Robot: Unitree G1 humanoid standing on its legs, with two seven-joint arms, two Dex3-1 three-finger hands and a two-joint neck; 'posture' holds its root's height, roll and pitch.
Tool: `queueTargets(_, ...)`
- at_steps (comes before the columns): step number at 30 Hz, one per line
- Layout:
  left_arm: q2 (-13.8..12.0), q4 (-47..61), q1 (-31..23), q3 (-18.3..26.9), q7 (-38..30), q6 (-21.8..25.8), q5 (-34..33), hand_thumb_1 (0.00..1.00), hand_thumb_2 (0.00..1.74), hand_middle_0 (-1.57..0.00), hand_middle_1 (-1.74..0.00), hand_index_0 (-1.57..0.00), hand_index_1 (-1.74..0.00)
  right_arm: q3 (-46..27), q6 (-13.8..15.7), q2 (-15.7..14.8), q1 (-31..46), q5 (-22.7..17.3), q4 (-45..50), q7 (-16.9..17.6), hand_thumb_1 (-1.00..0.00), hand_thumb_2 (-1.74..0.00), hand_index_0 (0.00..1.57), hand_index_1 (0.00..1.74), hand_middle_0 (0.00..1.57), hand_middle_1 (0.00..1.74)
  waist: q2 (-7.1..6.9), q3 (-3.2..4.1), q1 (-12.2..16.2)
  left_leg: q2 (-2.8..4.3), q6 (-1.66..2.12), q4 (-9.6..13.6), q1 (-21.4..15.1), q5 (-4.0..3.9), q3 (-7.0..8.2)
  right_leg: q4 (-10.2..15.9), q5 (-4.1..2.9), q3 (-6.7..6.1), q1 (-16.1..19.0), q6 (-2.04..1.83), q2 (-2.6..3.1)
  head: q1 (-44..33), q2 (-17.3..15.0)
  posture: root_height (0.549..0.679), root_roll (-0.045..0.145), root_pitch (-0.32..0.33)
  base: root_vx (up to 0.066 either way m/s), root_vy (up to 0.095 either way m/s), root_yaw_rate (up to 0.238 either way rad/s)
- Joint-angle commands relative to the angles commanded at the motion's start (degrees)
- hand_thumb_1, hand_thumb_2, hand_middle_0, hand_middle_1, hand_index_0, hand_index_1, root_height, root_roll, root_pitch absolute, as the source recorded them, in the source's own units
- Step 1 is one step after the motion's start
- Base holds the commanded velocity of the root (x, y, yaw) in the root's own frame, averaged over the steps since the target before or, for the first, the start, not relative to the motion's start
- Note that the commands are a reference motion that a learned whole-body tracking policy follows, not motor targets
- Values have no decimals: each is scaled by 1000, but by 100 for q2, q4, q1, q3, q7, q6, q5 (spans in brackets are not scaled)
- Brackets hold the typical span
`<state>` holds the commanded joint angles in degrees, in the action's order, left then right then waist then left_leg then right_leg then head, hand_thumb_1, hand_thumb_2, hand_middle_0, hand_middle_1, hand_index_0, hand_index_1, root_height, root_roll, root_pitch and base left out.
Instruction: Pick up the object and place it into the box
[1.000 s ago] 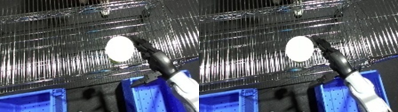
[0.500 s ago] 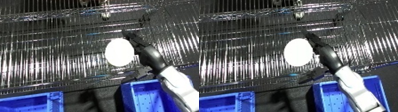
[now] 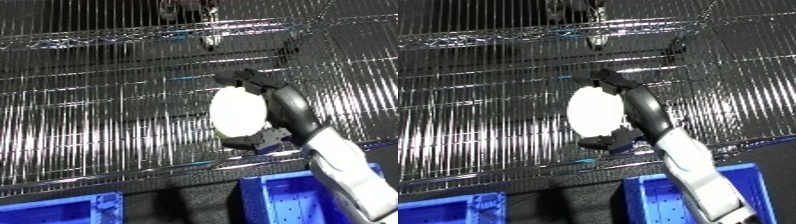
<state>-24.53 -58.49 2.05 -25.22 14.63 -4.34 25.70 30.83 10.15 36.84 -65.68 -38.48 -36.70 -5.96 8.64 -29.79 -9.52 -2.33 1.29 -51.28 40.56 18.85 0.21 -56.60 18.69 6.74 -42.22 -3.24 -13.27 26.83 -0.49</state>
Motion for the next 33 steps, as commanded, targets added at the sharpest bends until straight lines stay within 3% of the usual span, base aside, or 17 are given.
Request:
queueTargets(5, 18, -9, 4, -33, 3, 32, 20, 0, 0, 0, 0, 0, 0, 1, 5, 14, 16, 17, -93, -16, -900, -1566, 1413, 1566, 1413, 1566, 15, 0, 9, 4, -3, 73, -38, -38, 16, 62, -26, 9, 27, 13, 5, 9, 56, 605, 68, 111, -33, 5, -11)
queueTargets(11, 48, -25, 18, -42, -33, 64, 26, 0, 0, 0, 0, 0, 0, -23, 6, 20, 95, 0, -146, 60, -900, -1566, 1413, 1566, 1413, 1566, -2, 0, 40, 17, -4, 195, -134, -79, 34, 156, -52, 8, 108, 27, 37, -24, 94, 608, 68, 109, -30, -5, -15)
queueTargets(17, 66, -62, -11, 35, -58, 111, 14, 0, 0, 0, 0, 0, 0, -139, 126, 115, 418, 128, 204, 182, -900, -1566, 1413, 1566, 1413, 1566, -76, 0, 147, 77, 6, 378, -296, -123, 63, 330, -94, -24, 249, 24, 94, -258, 64, 613, 67, 106, -29, -7, -69)
queueTargets(26, 141, -66, -93, 350, -160, 80, 66, 0, 0, 0, 0, 0, 0, -854, 256, 303, 1705, 536, 1872, 737, -900, -1566, 1413, 1566, 1413, 1566, -306, 0, 484, 222, -4, 564, -560, -117, 158, 559, -133, -118, 470, 12, 264, -783, 36, 619, 60, 101, -34, -7, -134)
queueTargets(33, 235, -170, -204, 759, -217, 121, 88, 0, 0, 0, 0, 0, 0, -1732, 568, 392, 3069, 706, 3157, 1234, -900, -1566, 1413, 1566, 1413, 1566, -487, 0, 814, 351, -15, 704, -783, -102, 266, 730, -155, -225, 647, -3, 392, -1322, 41, 624, 56, 95, -41, 7, -146)
